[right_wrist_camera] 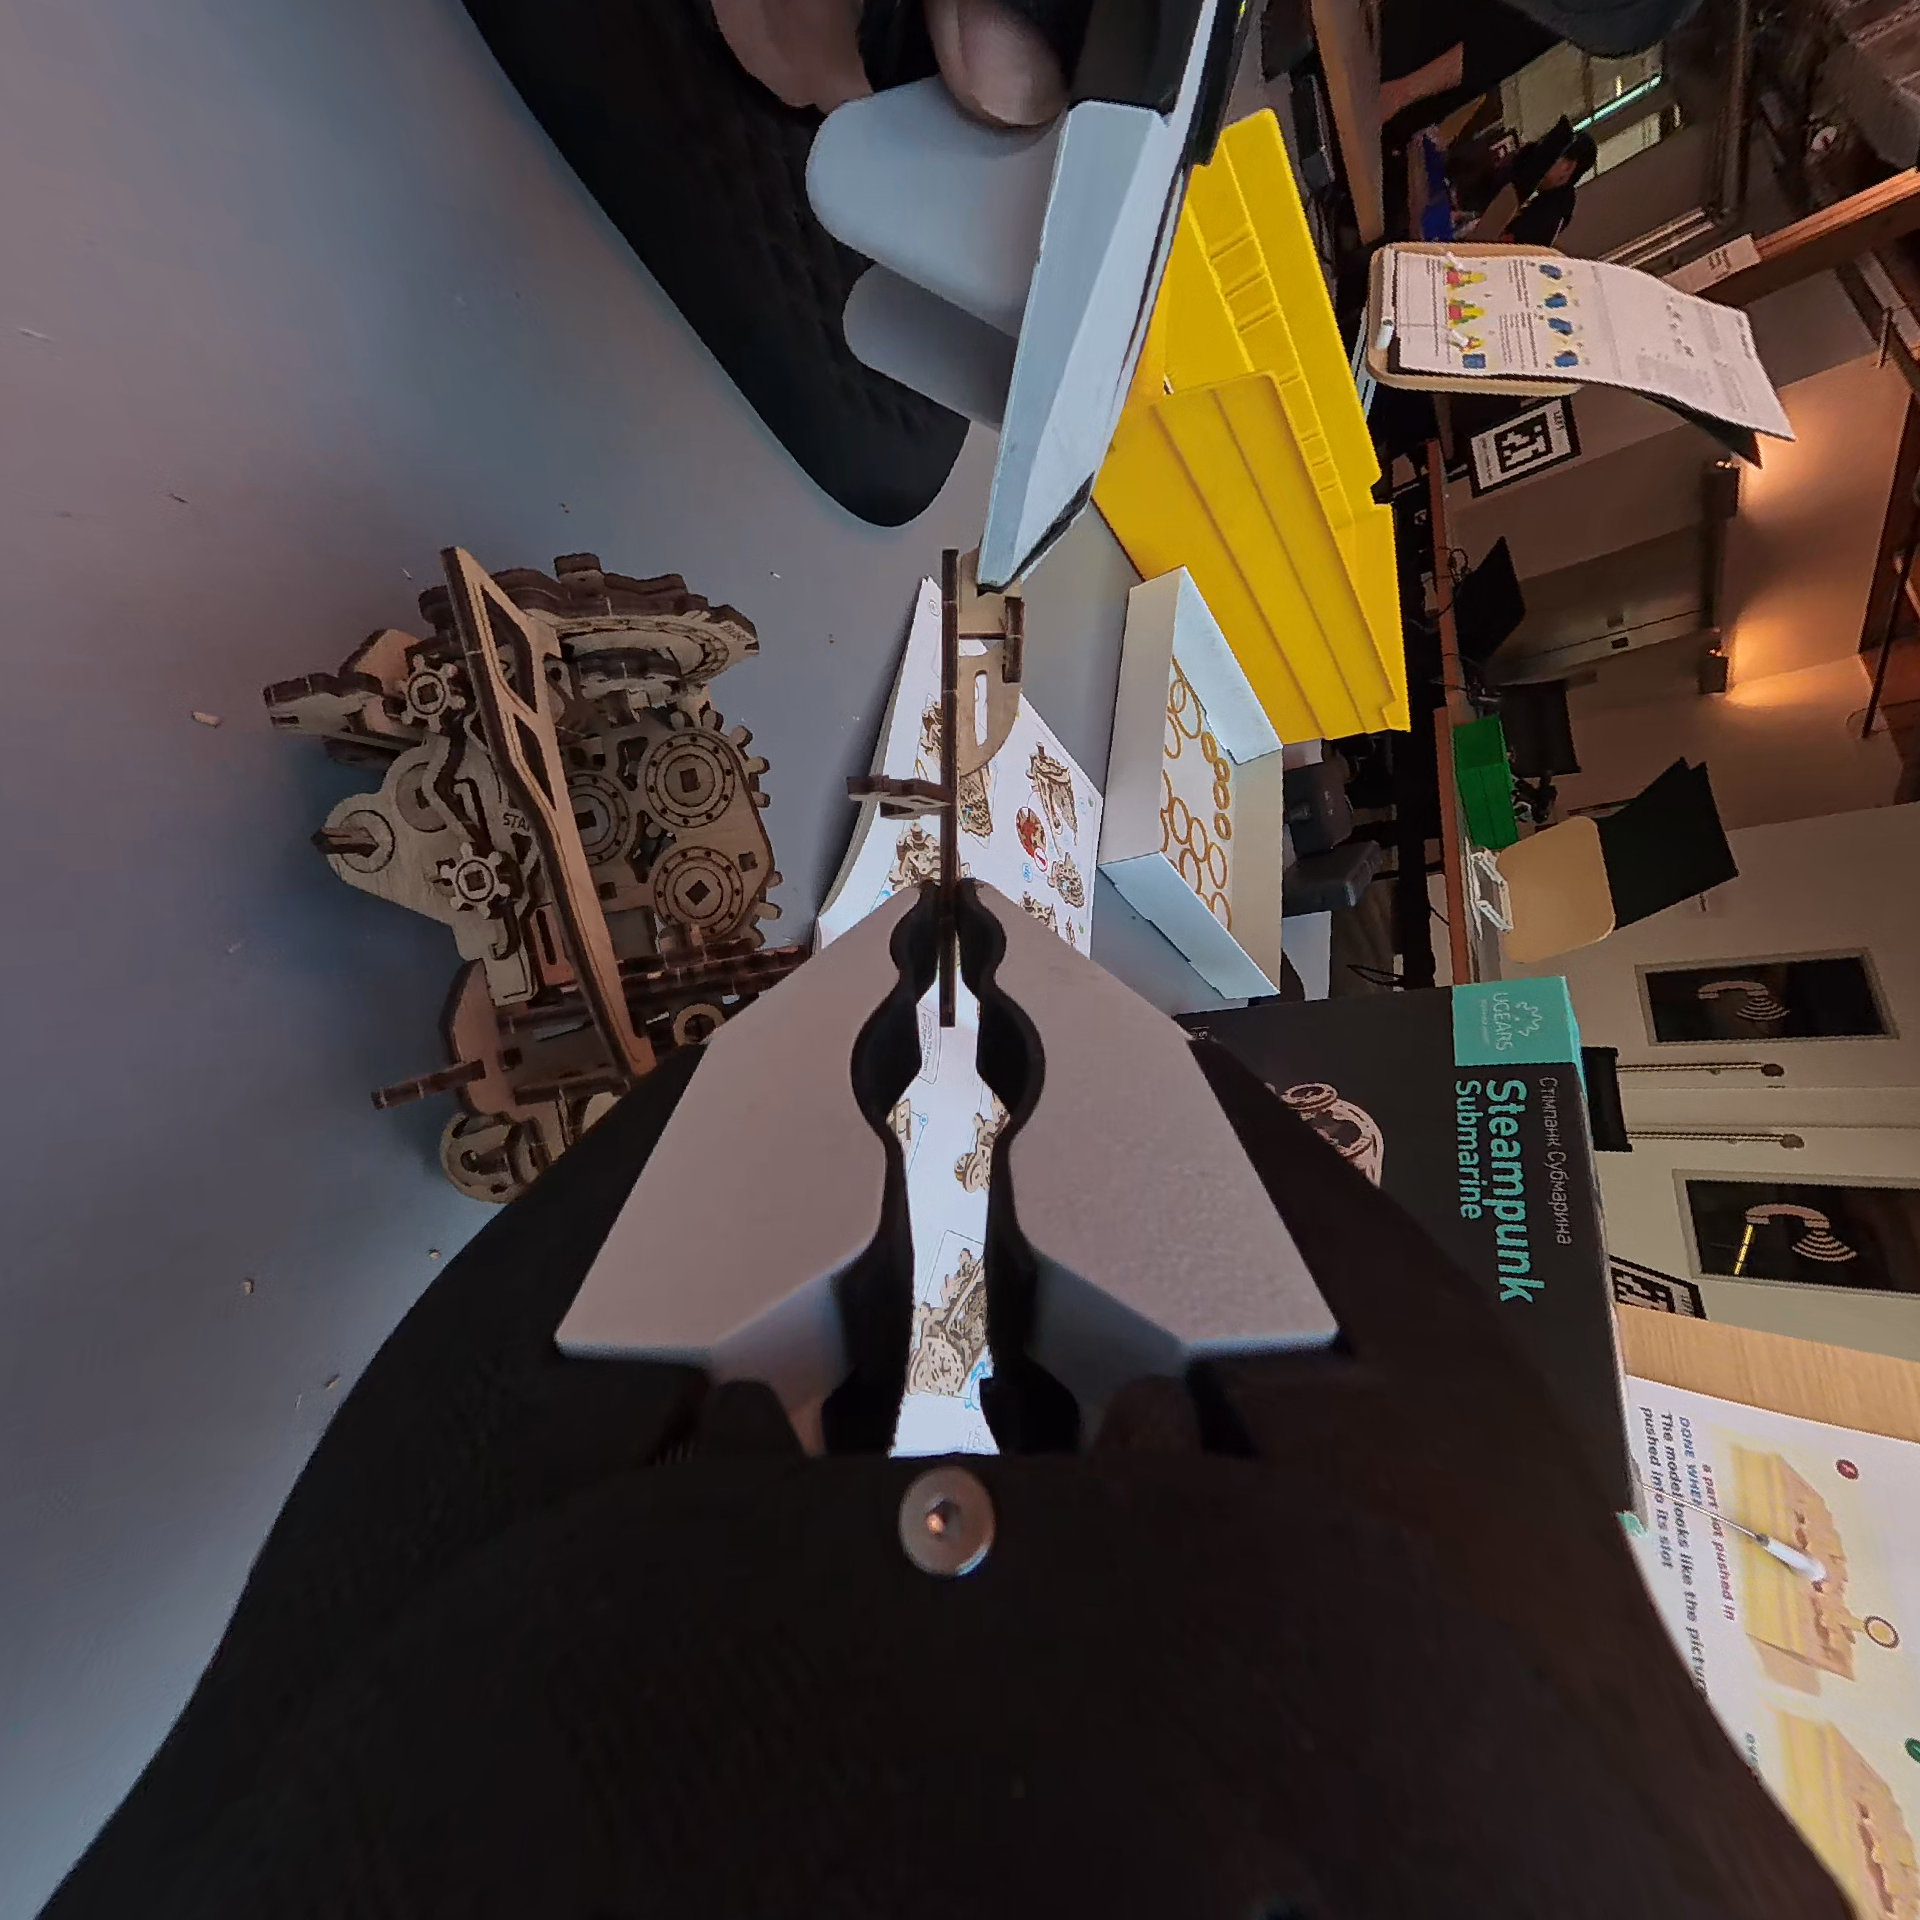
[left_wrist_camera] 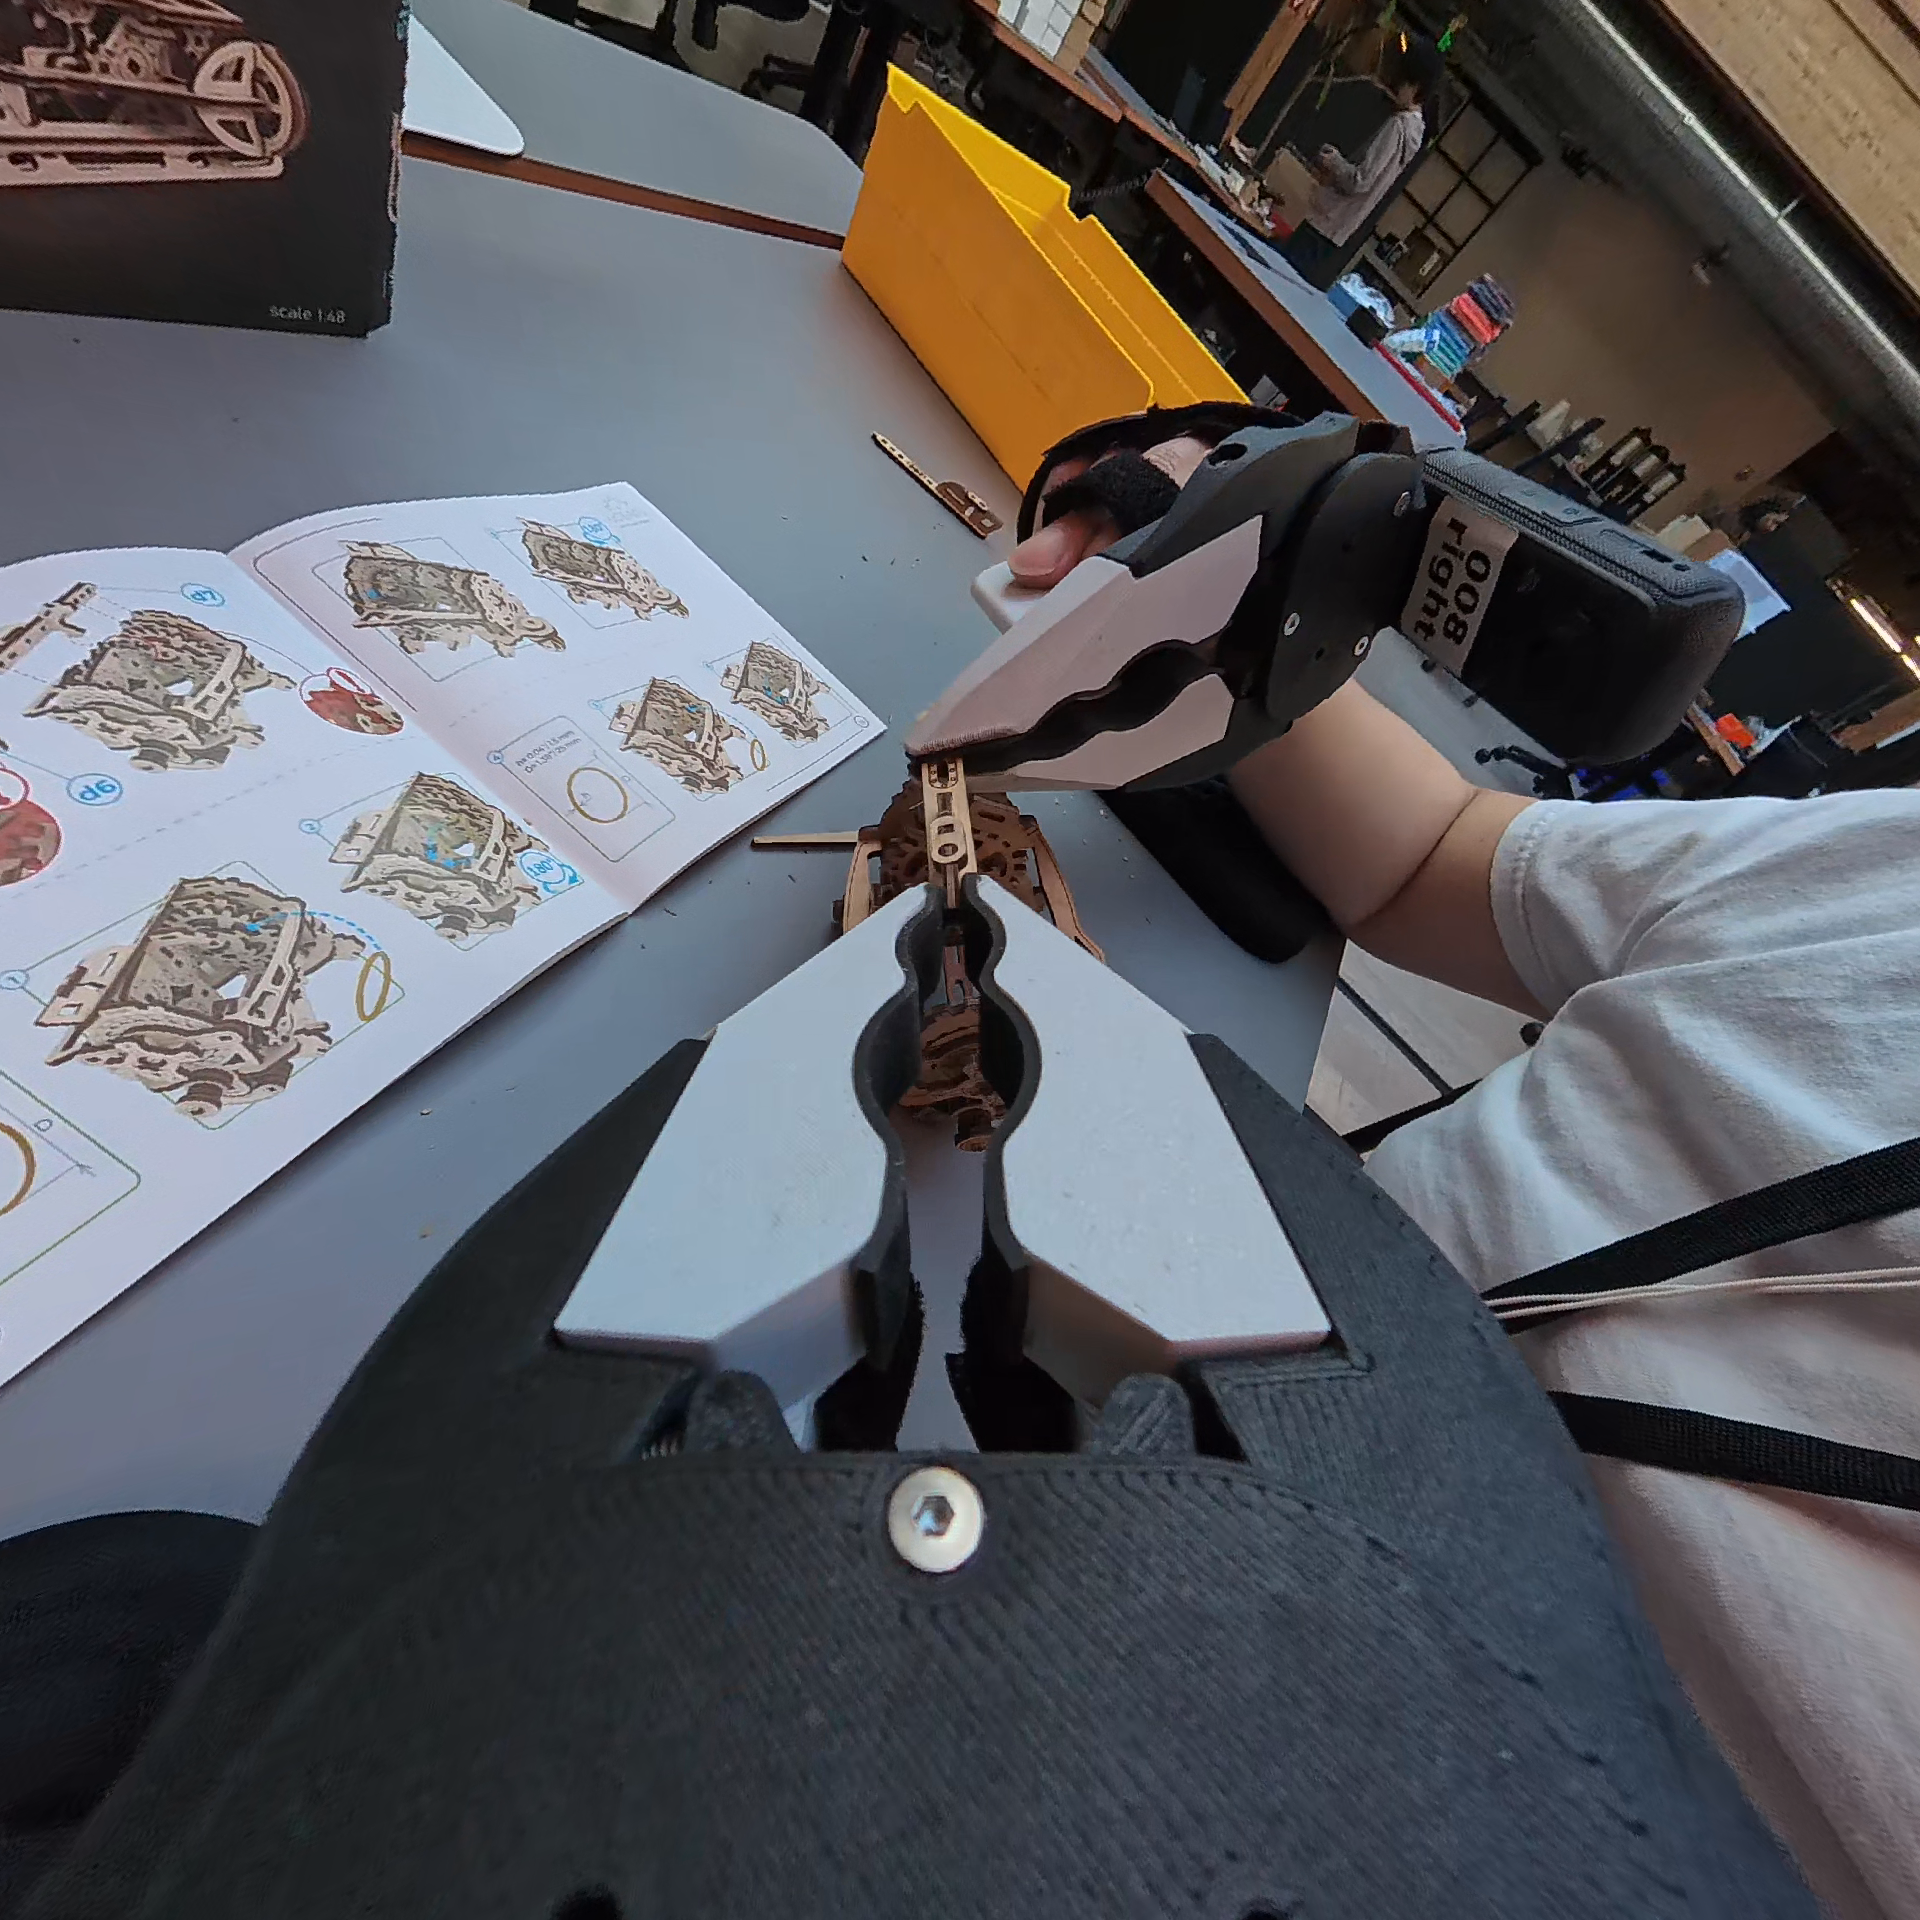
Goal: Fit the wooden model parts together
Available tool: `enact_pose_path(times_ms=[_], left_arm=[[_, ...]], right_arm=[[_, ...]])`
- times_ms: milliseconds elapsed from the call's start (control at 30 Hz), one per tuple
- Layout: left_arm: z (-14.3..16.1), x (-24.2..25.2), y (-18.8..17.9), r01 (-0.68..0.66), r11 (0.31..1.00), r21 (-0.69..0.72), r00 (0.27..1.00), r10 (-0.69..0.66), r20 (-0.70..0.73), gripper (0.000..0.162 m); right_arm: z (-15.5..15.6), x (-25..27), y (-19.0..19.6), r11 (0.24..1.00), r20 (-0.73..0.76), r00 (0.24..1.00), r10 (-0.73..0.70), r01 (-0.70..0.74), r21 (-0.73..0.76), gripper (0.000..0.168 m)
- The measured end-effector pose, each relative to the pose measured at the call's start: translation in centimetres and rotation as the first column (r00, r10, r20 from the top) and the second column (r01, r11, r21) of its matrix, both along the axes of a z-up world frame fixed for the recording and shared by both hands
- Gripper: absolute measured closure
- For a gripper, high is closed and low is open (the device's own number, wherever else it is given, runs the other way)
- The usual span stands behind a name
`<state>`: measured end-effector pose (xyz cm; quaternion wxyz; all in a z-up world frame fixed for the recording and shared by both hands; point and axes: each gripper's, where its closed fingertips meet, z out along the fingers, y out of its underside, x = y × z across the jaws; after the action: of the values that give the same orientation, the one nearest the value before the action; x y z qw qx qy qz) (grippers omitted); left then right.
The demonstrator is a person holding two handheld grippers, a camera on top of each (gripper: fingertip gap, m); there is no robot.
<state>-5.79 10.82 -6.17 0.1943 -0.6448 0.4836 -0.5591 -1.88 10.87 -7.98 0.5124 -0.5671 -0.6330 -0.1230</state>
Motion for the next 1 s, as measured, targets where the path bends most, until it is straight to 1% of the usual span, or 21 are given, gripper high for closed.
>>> enact_pose_path(times_ms=[167,300,467,600,1000], left_arm=[[-0.3,-0.1,0.1,-0.011,1.000,0.025,1.000,0.011,-0.004,0.158],[-0.6,-0.1,0.1,-0.017,0.999,0.042,1.000,0.017,-0.012,0.157],[-0.5,0.0,0.1,-0.014,0.999,0.029,1.000,0.014,0.008,0.157],[-0.6,0.1,0.3,-0.025,0.999,0.047,1.000,0.024,0.012,0.159],[-0.4,0.3,-0.7,0.042,0.996,-0.082,0.998,-0.038,0.050,0.160]], right_arm=[[-0.2,0.1,-0.2,0.999,-0.028,1.000,0.005,-0.006,-0.045,0.166],[-0.8,0.1,-0.4,0.991,-0.069,0.998,0.002,-0.011,-0.130,0.167],[-0.7,0.1,-0.6,0.984,-0.124,0.992,0.003,-0.025,-0.179,0.166],[-0.8,0.2,-0.7,0.977,-0.152,0.988,-0.001,-0.031,-0.209,0.167],[-0.8,0.2,-0.7,0.979,-0.145,0.989,0.013,-0.042,-0.199,0.167]])
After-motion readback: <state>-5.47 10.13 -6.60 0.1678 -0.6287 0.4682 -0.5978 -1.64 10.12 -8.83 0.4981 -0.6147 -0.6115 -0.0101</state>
